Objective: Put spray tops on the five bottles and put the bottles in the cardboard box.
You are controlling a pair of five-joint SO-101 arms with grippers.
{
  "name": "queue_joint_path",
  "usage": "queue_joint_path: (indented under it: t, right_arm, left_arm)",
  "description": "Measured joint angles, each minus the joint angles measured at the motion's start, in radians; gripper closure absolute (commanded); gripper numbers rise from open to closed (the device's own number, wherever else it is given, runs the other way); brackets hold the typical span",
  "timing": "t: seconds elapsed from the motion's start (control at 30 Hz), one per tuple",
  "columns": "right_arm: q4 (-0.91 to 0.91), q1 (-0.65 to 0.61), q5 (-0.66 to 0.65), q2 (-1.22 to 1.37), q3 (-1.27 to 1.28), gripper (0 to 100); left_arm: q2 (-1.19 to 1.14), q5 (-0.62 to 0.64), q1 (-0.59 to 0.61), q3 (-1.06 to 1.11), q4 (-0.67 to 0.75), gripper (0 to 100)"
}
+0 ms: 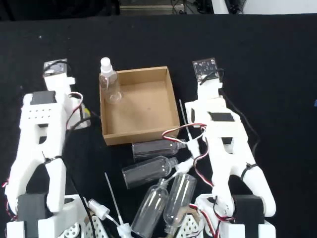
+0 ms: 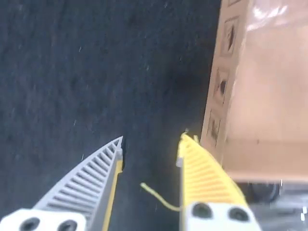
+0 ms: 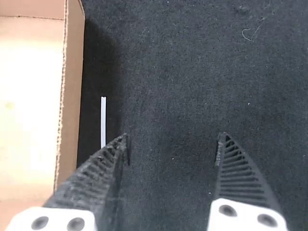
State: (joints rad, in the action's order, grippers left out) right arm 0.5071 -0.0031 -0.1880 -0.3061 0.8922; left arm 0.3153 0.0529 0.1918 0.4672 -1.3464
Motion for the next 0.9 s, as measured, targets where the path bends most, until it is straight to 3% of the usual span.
queue_joint_path:
  t: [0.1, 0.23, 0.3, 0.5, 0.63, 0.9]
  right_arm:
    - [0.000, 0.000, 0.000, 0.000, 0.000, 73.4]
    - [0.000, 0.000, 0.000, 0.000, 0.000, 73.4]
    - [0.000, 0.000, 0.000, 0.000, 0.000, 73.4]
    - [0.000, 0.032, 0.000, 0.000, 0.000, 73.4]
    - [0.000, 0.044, 0.000, 0.000, 0.000, 73.4]
    - [0.000, 0.066, 0.000, 0.000, 0.000, 73.4]
  left_arm:
    - [0.000, -0.144, 0.000, -0.058, -0.157, 85]
    - [0.000, -0.480, -0.031, -0.094, -0.342, 85]
    - [0.000, -0.586, -0.083, -0.094, -0.376, 85]
    - [0.002, -0.605, -0.358, -0.032, -0.387, 85]
    - [0.077, -0.554, -0.546, -0.018, -0.354, 77]
    - [0.201, -0.445, -0.723, 0.206, -0.061, 74]
